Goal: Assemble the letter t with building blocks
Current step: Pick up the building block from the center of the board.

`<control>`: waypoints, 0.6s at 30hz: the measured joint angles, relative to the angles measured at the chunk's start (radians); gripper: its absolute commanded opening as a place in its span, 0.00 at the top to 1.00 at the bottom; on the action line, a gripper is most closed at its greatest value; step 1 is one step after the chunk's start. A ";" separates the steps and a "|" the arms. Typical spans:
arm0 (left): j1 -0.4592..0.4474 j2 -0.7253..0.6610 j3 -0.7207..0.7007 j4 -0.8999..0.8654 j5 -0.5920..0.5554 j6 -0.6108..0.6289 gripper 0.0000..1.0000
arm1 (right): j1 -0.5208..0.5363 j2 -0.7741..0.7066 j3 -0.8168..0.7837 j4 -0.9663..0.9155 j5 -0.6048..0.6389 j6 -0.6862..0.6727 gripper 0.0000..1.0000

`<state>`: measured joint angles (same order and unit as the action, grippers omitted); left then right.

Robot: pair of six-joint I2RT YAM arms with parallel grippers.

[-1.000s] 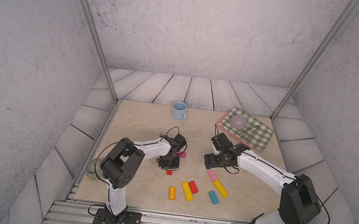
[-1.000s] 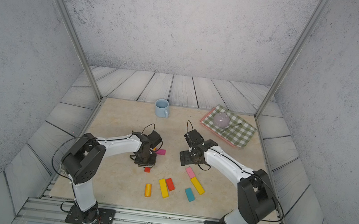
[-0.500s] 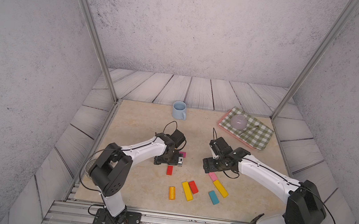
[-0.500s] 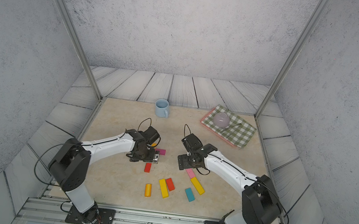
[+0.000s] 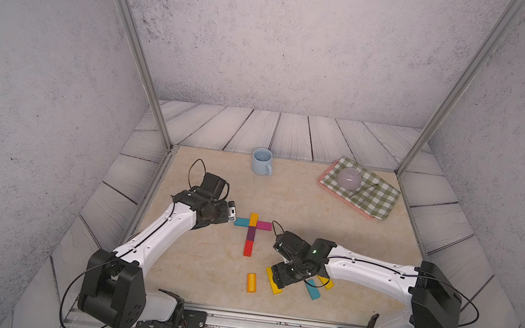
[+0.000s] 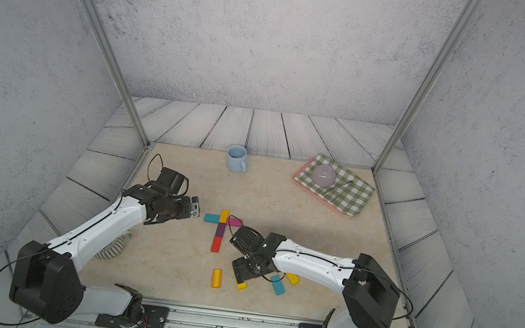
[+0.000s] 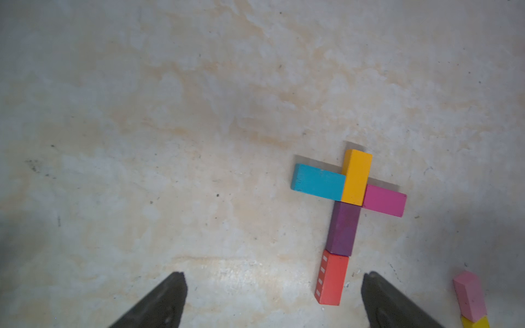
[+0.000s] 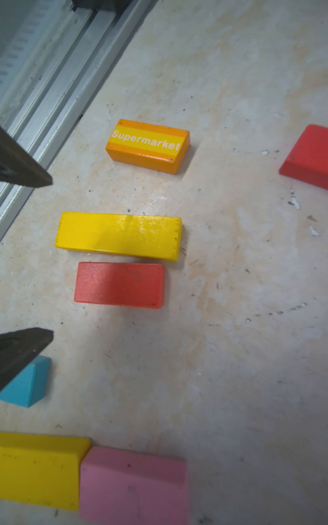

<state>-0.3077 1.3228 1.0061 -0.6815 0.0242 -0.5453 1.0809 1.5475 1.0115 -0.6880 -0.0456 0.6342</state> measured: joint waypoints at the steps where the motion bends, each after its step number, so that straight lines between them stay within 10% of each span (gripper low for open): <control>1: 0.010 -0.008 -0.011 0.008 0.002 0.017 0.01 | 0.006 0.014 0.000 0.000 -0.008 0.008 0.23; 18: 0.071 -0.005 -0.042 0.083 0.071 0.090 0.01 | 0.089 0.193 0.079 -0.045 -0.056 0.023 0.24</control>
<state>-0.2367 1.3174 0.9638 -0.5987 0.0956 -0.4553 1.1694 1.7405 1.0908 -0.7334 -0.1013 0.6575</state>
